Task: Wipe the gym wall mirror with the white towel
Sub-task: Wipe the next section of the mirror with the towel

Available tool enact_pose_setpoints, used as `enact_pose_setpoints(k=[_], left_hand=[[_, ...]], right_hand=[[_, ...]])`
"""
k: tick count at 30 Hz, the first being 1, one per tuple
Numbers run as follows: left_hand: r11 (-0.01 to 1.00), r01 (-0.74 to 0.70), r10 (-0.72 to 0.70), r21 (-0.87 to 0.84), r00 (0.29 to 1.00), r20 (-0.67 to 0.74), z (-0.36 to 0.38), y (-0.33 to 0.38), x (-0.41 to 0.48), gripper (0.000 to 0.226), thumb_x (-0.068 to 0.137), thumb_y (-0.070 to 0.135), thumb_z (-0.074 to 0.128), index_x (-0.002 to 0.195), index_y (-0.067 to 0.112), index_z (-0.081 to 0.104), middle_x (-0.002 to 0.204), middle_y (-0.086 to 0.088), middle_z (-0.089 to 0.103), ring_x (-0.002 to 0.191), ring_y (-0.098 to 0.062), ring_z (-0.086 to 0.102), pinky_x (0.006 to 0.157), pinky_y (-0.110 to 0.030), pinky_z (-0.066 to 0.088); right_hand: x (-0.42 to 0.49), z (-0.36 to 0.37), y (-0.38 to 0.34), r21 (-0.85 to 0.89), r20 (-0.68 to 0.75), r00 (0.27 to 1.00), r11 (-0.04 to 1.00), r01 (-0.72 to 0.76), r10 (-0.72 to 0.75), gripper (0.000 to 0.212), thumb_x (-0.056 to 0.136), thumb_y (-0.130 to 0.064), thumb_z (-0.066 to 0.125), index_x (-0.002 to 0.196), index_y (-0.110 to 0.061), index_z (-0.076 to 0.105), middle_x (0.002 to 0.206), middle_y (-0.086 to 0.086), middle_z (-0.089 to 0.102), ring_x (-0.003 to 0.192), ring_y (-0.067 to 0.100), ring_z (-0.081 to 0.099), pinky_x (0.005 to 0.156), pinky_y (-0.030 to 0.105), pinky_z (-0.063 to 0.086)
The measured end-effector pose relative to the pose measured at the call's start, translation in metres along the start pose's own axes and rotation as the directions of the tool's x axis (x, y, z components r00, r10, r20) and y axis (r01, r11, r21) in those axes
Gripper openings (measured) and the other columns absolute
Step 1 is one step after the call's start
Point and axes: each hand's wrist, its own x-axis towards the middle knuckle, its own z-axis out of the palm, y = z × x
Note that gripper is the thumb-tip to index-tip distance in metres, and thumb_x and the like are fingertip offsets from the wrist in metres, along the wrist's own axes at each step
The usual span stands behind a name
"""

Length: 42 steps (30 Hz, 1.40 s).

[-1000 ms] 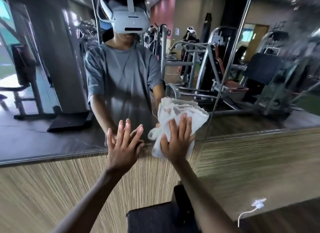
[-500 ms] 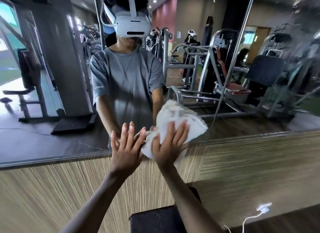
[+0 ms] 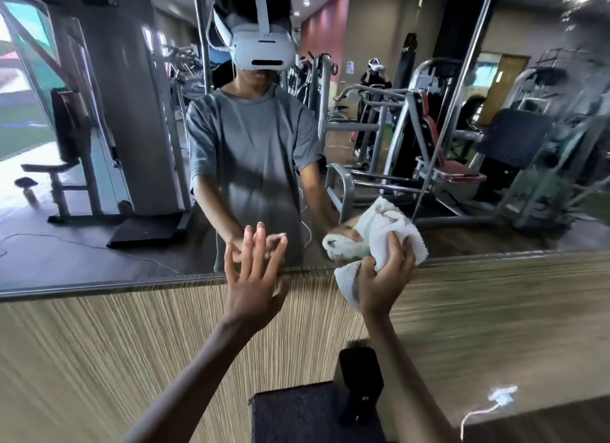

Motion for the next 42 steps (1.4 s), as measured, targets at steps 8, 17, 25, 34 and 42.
enact_pose_setpoints(k=[8,17,25,34,42], left_hand=[[0.995,-0.011,0.026,-0.099,0.988,0.150,0.009,-0.005,-0.041,0.073,0.090,0.047,0.039,0.154,0.013,0.035,0.167,-0.018,-0.003,0.155,-0.036,0.000,0.121,-0.061,0.009],[0.998,0.049,-0.043,-0.044,0.992,0.122,-0.001,-0.049,-0.073,0.071,0.092,0.043,0.040,0.155,0.011,0.034,0.167,-0.017,0.006,0.155,-0.034,0.007,0.117,-0.062,0.010],[1.000,0.016,-0.016,-0.001,1.000,-0.001,-0.009,-0.104,-0.066,0.063,0.096,0.041,0.043,0.153,0.015,0.037,0.167,-0.014,0.008,0.155,-0.030,0.007,0.119,-0.060,0.007],[0.999,0.032,-0.033,-0.033,0.999,-0.010,-0.014,-0.156,-0.081,0.062,0.096,0.042,0.042,0.152,0.016,0.039,0.168,-0.011,0.001,0.155,-0.028,0.002,0.120,-0.057,0.006],[0.943,0.178,-0.181,-0.281,0.983,0.015,-0.021,-0.129,-0.075,0.057,0.094,0.046,0.043,0.140,0.014,0.057,0.161,-0.025,0.017,0.153,-0.035,0.009,0.115,-0.058,0.016]], right_hand=[[-0.037,-0.044,-0.007,0.104,0.291,0.949,0.990,0.099,-0.125,0.049,0.081,-0.023,0.046,0.122,-0.005,0.068,0.122,0.013,0.066,0.114,0.029,0.060,0.100,0.024,0.044],[0.014,0.026,-0.077,0.304,-0.106,0.863,0.843,-0.444,0.493,0.067,0.085,-0.027,0.045,0.148,-0.004,0.045,0.144,0.029,0.047,0.126,0.035,0.050,0.109,0.038,0.039],[-0.099,0.064,-0.073,-0.198,0.316,0.730,0.710,0.676,-0.607,0.055,0.085,-0.035,0.050,0.139,-0.027,0.049,0.151,0.014,0.037,0.136,0.033,0.038,0.099,0.051,0.036],[-0.061,0.075,-0.112,-0.037,-0.106,0.988,0.993,-0.115,0.110,0.064,0.081,-0.024,0.046,0.144,-0.015,0.040,0.151,0.030,0.036,0.137,0.045,0.035,0.109,0.058,0.031],[-0.155,0.049,-0.113,-0.047,0.408,0.866,0.941,0.336,-0.289,0.052,0.081,-0.019,0.051,0.132,-0.024,0.056,0.144,0.009,0.043,0.126,0.032,0.042,0.105,0.049,0.040]])
